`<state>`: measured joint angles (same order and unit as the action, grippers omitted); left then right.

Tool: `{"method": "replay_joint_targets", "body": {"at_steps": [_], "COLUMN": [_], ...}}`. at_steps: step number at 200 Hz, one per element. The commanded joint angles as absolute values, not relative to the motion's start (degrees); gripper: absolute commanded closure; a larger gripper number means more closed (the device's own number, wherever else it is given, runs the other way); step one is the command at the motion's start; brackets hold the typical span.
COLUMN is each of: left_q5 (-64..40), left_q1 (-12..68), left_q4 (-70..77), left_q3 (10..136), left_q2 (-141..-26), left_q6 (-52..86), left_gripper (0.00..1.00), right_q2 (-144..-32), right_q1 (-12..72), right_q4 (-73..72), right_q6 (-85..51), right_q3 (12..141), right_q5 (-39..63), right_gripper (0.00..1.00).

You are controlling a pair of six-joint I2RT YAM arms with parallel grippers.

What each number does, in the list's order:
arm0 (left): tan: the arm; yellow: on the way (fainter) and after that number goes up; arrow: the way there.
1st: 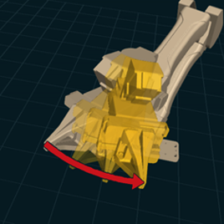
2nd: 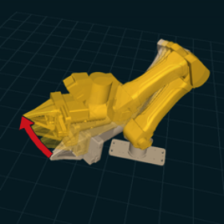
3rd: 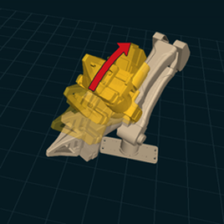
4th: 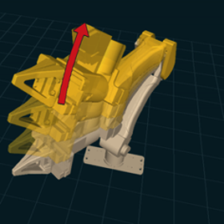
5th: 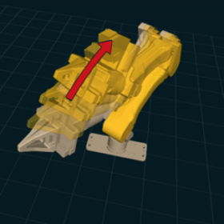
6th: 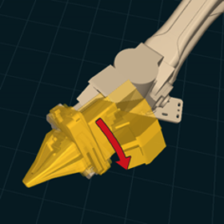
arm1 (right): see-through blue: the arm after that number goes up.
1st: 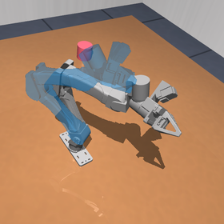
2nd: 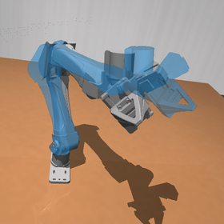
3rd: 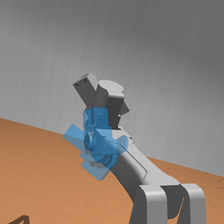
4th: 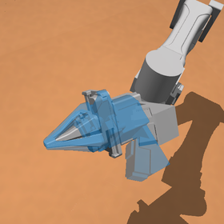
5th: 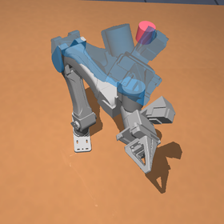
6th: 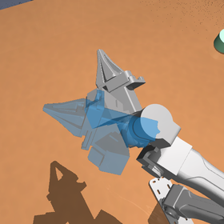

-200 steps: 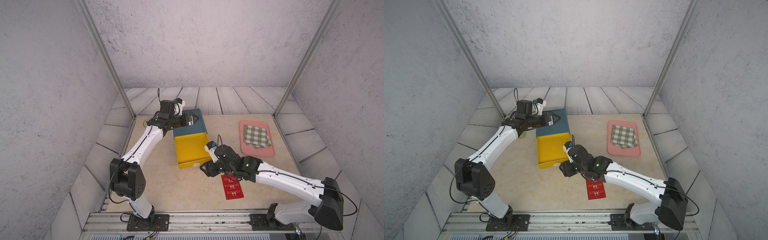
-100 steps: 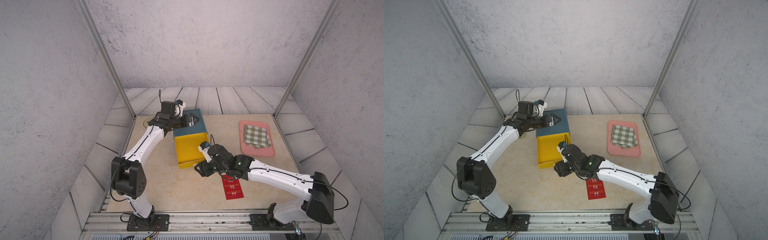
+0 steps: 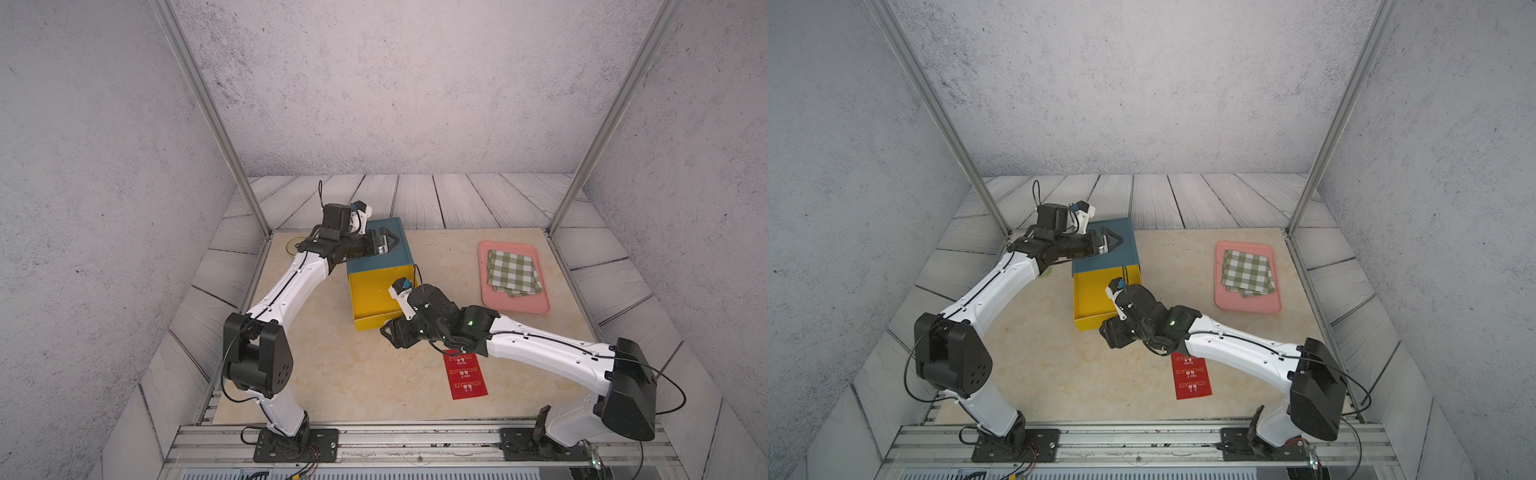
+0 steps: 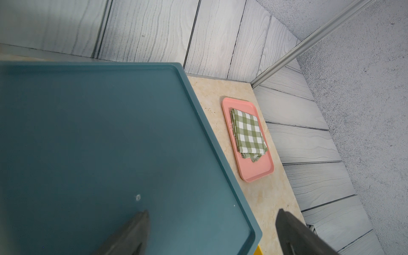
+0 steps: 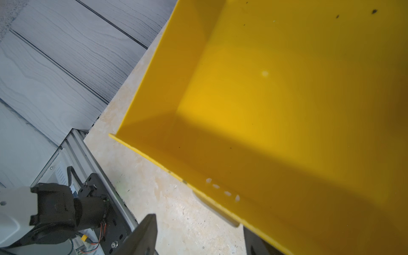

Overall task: Take the postcards out of the drawer
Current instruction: Close the drawer in the storage box.

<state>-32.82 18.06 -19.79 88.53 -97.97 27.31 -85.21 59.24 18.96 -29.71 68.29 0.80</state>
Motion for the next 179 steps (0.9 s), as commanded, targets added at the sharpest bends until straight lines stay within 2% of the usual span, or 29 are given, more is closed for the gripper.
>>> {"method": "replay_joint_targets", "body": {"at_steps": [1,70,179], "left_q5": [-32.78,-33.19,-34.28], "left_q1": [17.50,17.23,16.52], "left_q4": [-19.23,-19.86,-20.30], "left_q3": [87.87,88.07,88.42], "left_q2": [-98.78,-98.77,-99.16], "left_q6": [27.73,28.30,29.18], "left_gripper": [0.04,0.04,0.04], "right_q2": [-86.07,-86.22,-92.82], "right_q1": [59.50,59.56,59.50], "right_q4": [14.93,3.74,-11.25], "right_q6": [-28.74,-27.00,-19.70], "right_q3": [68.12,63.15,61.40], "right_q5": [-3.61,-10.53,-19.15], "right_gripper": [0.34,0.34,0.33]}}
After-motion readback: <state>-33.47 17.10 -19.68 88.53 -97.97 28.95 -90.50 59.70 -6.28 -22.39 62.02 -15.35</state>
